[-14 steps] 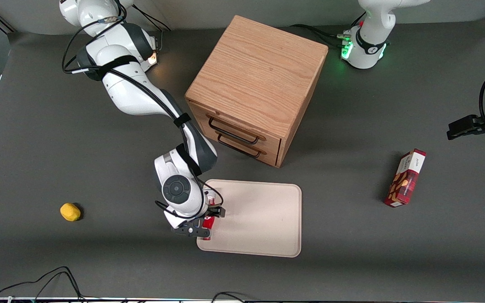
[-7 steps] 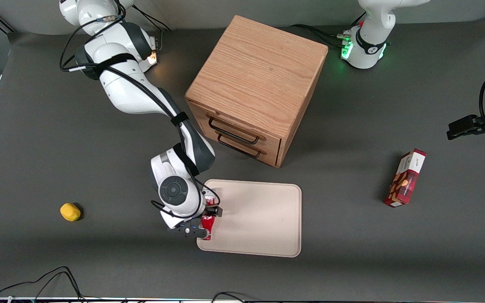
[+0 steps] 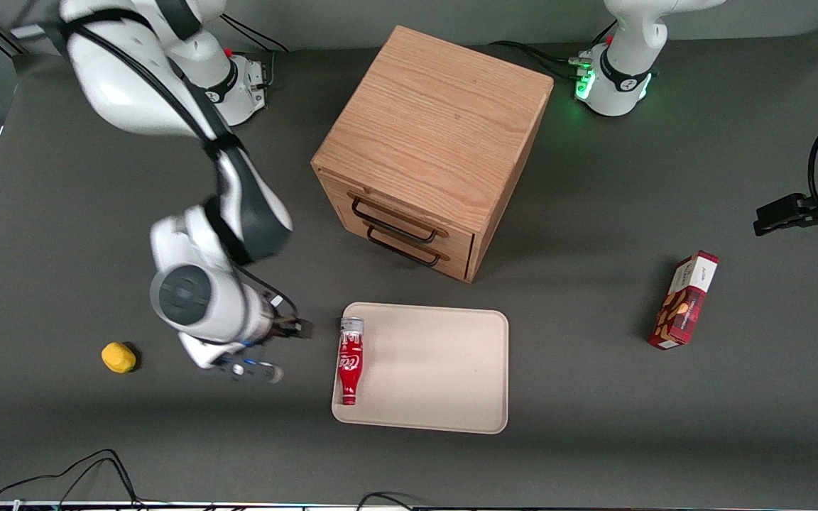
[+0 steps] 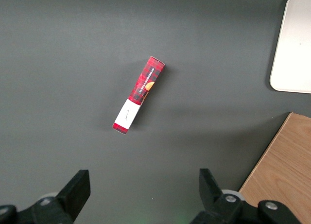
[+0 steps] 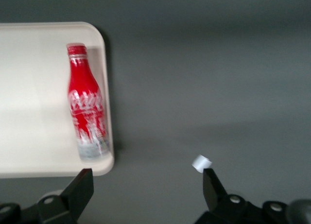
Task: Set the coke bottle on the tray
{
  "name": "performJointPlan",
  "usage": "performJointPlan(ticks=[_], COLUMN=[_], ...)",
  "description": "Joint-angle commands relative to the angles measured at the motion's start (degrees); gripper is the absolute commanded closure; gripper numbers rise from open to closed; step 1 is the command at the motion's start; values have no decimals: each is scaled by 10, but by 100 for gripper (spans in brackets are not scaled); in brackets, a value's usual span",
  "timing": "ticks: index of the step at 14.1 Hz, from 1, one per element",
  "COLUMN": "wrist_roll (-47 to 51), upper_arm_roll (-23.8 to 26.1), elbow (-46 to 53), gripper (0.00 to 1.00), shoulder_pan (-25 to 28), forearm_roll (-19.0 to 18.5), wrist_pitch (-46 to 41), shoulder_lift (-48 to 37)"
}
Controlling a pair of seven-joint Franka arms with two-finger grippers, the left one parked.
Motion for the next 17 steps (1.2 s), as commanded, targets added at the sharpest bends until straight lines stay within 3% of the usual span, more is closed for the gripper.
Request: performJointPlan(ticks=[1, 3, 6, 12, 13, 15, 17], wrist_roll=[-94, -158, -216, -188, -195, -196, -197], upper_arm_roll=[71, 93, 93, 85, 67, -44, -60], elbow=[-235, -257, -255, -193, -186, -175, -166], gripper=[0, 0, 0, 0, 0, 0, 0], shoulder_pan=[-118, -176, -198, -222, -208, -116, -107], forearm_roll=[7, 7, 7, 8, 7, 9, 19], wrist_pitch=[4, -62, -124, -168, -184, -199, -202], shoulder_lift=[-210, -272, -329, -341, -341, -342, -342])
